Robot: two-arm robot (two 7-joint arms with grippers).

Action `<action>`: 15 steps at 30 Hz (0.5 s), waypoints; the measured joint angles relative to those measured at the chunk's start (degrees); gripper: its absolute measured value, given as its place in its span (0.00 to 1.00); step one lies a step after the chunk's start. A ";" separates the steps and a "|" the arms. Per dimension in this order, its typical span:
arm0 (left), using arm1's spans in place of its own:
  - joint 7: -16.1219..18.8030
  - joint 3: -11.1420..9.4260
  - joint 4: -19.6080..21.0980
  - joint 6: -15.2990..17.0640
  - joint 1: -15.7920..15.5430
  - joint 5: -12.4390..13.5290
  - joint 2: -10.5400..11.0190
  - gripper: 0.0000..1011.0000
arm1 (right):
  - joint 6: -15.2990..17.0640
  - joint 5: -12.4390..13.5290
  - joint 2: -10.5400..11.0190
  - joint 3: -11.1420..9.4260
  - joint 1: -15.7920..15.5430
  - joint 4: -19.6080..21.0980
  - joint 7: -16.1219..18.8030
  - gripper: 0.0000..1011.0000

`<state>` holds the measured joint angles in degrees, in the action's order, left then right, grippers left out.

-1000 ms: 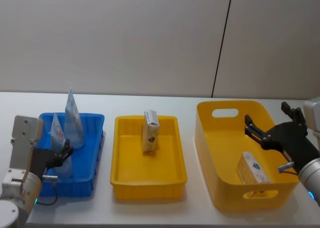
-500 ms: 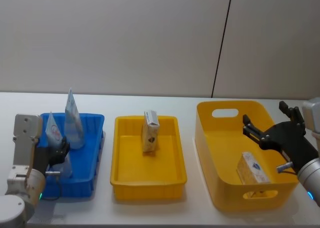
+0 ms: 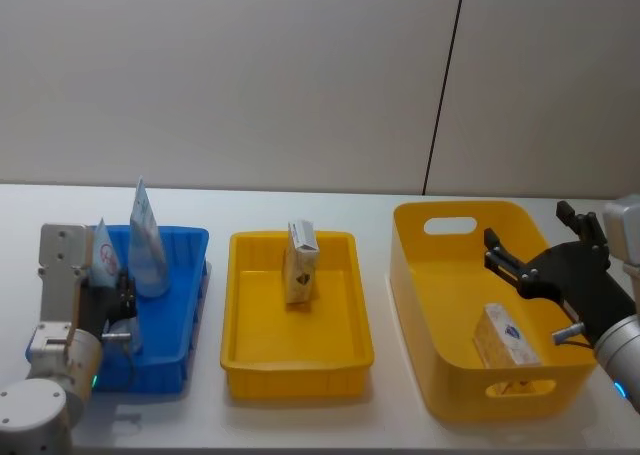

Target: Bimanual collaborative sorting of washing and personal care products

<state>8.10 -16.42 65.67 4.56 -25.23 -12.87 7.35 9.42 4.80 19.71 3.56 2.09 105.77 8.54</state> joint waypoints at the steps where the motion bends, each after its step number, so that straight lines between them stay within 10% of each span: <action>1: 0.00 0.00 -0.14 -0.10 -0.07 0.06 -0.07 0.36 | -0.01 0.00 0.00 0.00 0.00 0.00 0.00 0.99; 15: -0.33 -0.13 1.55 -1.31 0.45 1.40 -0.23 0.29 | -0.08 0.00 0.00 0.00 0.00 0.00 0.08 0.99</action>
<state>7.77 -16.55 67.23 3.25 -24.78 -11.47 7.12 9.34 4.81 19.71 3.55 2.10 105.77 8.62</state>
